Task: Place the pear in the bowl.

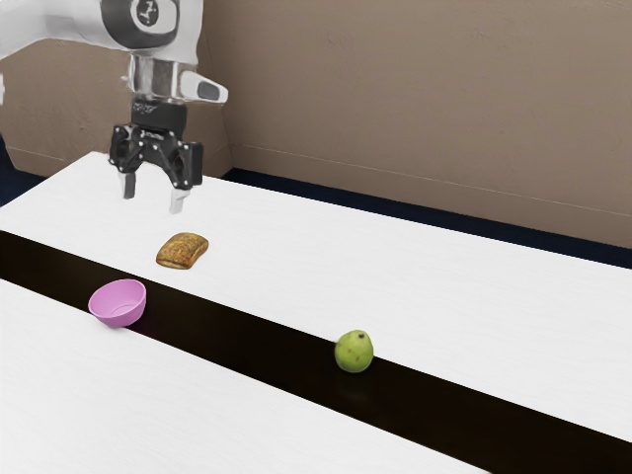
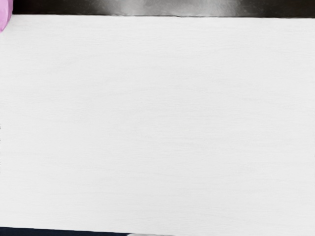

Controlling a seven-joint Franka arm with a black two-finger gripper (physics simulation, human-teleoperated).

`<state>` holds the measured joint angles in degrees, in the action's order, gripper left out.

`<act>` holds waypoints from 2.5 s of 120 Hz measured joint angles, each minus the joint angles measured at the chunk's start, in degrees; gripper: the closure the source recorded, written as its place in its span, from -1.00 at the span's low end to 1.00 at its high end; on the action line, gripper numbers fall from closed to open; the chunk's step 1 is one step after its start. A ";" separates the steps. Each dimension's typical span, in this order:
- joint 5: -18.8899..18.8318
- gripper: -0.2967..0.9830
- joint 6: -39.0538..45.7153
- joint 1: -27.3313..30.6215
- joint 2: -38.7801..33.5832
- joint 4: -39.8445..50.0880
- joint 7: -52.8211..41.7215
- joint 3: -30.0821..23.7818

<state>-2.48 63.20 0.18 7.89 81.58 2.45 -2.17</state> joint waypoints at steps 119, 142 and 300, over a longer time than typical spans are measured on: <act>3.02 -0.54 72.55 0.43 -6.33 45.30 0.00 -7.66; 3.12 -0.54 79.70 -0.29 -1.55 45.34 -2.42 -9.77; 9.54 -0.54 86.79 -0.07 6.43 42.43 -8.37 -20.39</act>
<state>7.06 149.99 0.10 14.32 124.01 -5.92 -22.56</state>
